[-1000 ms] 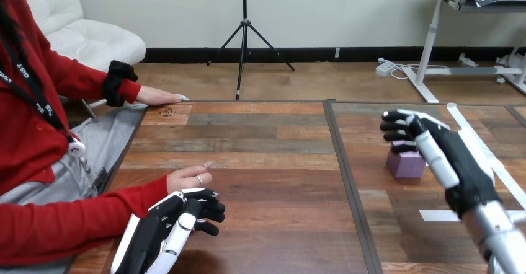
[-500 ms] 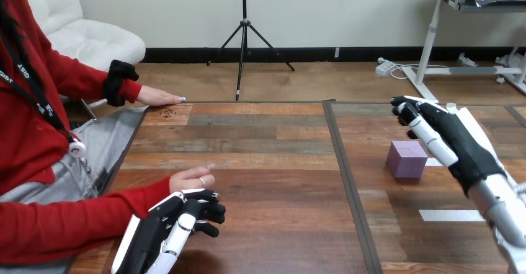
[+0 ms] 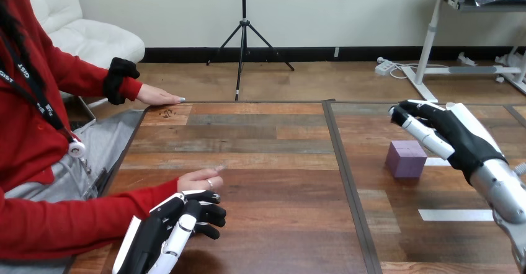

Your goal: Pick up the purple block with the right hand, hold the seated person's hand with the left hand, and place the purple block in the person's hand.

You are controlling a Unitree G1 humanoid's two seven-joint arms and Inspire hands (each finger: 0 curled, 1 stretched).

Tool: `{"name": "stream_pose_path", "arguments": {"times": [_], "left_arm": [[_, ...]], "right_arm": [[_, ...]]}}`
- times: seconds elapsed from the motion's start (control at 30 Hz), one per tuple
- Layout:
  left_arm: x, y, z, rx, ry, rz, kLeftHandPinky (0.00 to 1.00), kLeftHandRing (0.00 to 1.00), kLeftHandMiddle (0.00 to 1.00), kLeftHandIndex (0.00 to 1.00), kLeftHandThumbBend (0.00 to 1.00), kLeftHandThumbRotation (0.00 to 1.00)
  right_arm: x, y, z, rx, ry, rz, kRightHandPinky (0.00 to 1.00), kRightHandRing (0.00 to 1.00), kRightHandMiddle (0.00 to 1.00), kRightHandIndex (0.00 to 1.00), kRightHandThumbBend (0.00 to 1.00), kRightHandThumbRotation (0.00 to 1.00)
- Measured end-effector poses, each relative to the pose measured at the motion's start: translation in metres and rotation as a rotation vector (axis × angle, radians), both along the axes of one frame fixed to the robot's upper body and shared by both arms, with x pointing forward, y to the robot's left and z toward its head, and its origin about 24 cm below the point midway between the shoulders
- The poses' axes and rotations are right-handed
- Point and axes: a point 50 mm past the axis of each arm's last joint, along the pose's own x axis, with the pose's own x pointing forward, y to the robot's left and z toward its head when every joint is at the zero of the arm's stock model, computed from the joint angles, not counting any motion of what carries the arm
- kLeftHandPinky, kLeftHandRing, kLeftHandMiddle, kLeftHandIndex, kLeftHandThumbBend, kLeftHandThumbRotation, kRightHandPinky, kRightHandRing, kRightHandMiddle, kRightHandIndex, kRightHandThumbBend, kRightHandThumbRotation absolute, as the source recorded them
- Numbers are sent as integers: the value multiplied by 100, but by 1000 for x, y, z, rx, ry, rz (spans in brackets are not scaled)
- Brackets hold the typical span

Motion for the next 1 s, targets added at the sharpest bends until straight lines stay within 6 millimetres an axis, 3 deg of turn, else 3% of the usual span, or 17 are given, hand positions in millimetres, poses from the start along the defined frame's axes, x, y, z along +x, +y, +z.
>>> {"name": "stream_pose_path", "arguments": {"times": [0.47,1.0], "left_arm": [[0,-1,0,-1,2,-3,48,56,57,60,41,73],[-1,-4,-2,-4,9,-5,47,55,57,60,41,73]], "right_arm": [[13,3,0,-99,96,2,83,89,91,90,79,100],[24,5,5,-195,176,-26,83,91,92,91,75,97]]}}
